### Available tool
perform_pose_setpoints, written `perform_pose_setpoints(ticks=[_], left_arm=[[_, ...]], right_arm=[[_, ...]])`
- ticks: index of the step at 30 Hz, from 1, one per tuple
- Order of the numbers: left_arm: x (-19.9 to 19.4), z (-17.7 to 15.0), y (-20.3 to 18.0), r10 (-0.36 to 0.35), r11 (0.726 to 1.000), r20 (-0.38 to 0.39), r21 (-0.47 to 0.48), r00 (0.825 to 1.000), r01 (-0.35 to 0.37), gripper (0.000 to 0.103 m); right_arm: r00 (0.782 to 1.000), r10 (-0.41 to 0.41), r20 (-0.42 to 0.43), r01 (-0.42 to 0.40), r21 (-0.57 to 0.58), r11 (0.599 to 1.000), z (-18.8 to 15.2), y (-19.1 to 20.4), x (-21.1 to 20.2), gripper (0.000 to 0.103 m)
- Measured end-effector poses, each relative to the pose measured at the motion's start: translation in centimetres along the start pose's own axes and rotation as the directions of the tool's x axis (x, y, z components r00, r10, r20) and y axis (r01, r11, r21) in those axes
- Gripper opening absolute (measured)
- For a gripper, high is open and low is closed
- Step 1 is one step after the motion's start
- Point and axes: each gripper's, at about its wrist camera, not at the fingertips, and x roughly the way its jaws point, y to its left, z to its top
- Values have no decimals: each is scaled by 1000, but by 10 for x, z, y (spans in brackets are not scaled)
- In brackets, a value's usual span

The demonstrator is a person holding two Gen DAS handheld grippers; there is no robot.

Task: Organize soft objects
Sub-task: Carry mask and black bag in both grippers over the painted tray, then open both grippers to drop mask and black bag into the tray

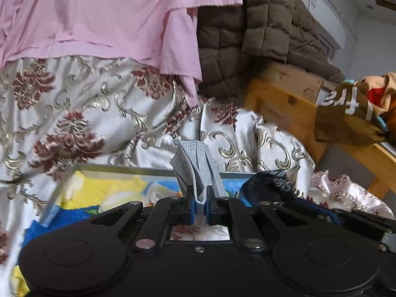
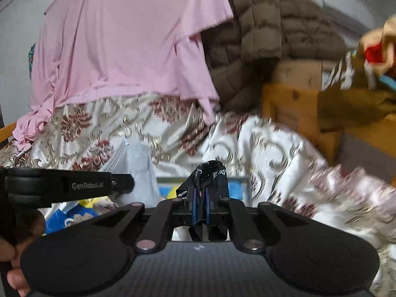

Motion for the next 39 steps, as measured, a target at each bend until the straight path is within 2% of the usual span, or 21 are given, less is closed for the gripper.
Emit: perform_pose_setpoints(ticks=[7, 19, 25, 29, 32, 36, 37, 39], left_arm=[[17, -10, -2, 18, 1000, -27, 17, 999, -17, 8], [26, -16, 7, 30, 998, -77, -44, 997, -33, 13], [26, -17, 7, 29, 998, -77, -47, 997, -33, 16], [24, -18, 7, 30, 998, -74, -49, 997, -33, 20], [23, -18, 8, 36, 998, -69, -48, 997, -40, 27], [20, -18, 8, 38, 998, -68, -47, 997, -41, 31], [18, -18, 8, 38, 998, -68, -45, 997, -41, 34], [15, -18, 7, 42, 998, -66, -41, 997, -45, 42]], right_arm=[[999, -10, -53, 9, -7, 1000, -10, -3, 12, 8], [996, -20, -83, 20, 0, 1000, -8, -3, 15, 11], [996, -26, -85, 26, 0, 1000, -7, -3, 16, 19], [996, -39, -74, 39, -5, 999, -7, -5, 13, 33], [997, -39, -70, 39, -1, 999, -7, -6, 11, 39], [997, -44, -66, 44, -5, 999, -7, -6, 8, 49], [997, -44, -66, 44, -2, 999, -7, -6, 7, 50], [997, -48, -62, 48, 1, 999, -7, -6, 4, 61]])
